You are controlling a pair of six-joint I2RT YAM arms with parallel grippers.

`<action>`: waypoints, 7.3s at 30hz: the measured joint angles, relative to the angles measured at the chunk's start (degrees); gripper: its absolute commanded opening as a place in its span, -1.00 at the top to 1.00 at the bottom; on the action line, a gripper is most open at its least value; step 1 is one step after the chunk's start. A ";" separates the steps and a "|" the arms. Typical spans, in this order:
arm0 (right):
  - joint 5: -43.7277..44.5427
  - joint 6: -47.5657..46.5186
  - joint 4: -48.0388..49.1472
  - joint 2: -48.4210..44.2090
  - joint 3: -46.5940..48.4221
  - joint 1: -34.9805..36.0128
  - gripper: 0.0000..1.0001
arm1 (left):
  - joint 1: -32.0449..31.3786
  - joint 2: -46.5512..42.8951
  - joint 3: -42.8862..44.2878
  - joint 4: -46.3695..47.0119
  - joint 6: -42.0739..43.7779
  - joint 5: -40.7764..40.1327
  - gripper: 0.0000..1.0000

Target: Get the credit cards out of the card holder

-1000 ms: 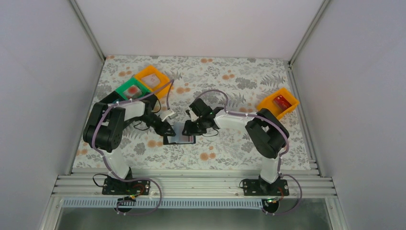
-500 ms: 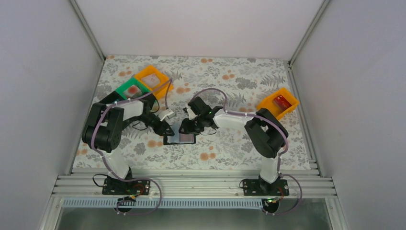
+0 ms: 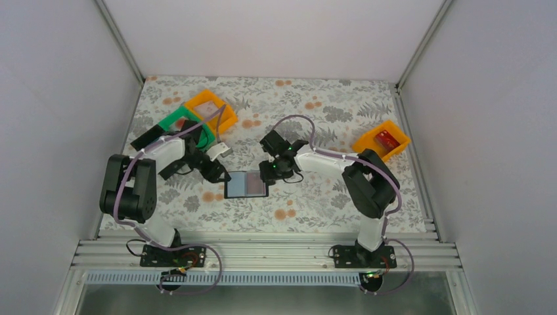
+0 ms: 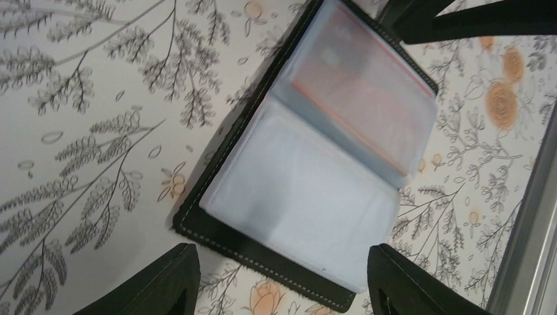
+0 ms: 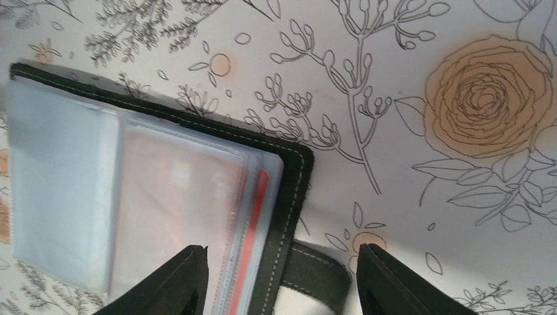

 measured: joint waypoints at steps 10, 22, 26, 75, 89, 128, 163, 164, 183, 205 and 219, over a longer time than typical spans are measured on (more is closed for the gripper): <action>3.63 -0.44 -3.96 -0.02 -0.76 0.48 -0.06 | 0.22 0.00 -2.21 1.90 -1.44 -2.23 -0.32; 1.20 -0.92 -1.40 1.16 -2.12 0.52 0.91 | 0.22 0.04 -2.23 2.43 -1.68 -1.62 -0.45; 0.00 -2.56 0.33 0.85 -2.12 0.44 0.92 | 0.22 0.07 -2.16 2.16 0.26 -0.35 -0.53; -16.48 -27.82 15.17 -7.93 -3.87 -3.17 0.91 | -6.27 22.58 16.90 -8.39 41.90 17.81 0.51; -22.10 -26.21 18.75 -11.80 -8.68 -8.81 -0.73 | -4.96 22.01 18.12 -18.36 47.54 21.75 0.95; -24.70 -43.87 4.81 -32.52 -1.60 -7.52 0.13 | -14.19 -8.37 26.93 -24.37 18.91 8.92 0.95; -28.09 -42.12 7.91 -33.05 -6.23 -7.80 0.92 | -15.54 -11.93 27.52 -23.85 19.21 6.58 -0.44; -27.78 -41.57 8.20 -33.55 -6.23 -7.89 0.92 | -15.41 -12.90 27.52 -23.19 18.62 6.16 -0.44; -23.80 -29.11 15.65 -36.41 -6.19 -8.55 0.92 | -14.62 -22.38 41.20 -23.61 11.15 2.16 -0.24; -26.77 -24.57 18.27 -35.23 -4.13 -8.55 0.92 | -18.58 -18.03 29.22 -21.77 13.90 4.00 -0.01; -22.10 -18.10 21.68 -35.87 -4.04 -8.81 0.92 | -18.49 -25.35 21.31 -21.88 13.66 4.87 -0.36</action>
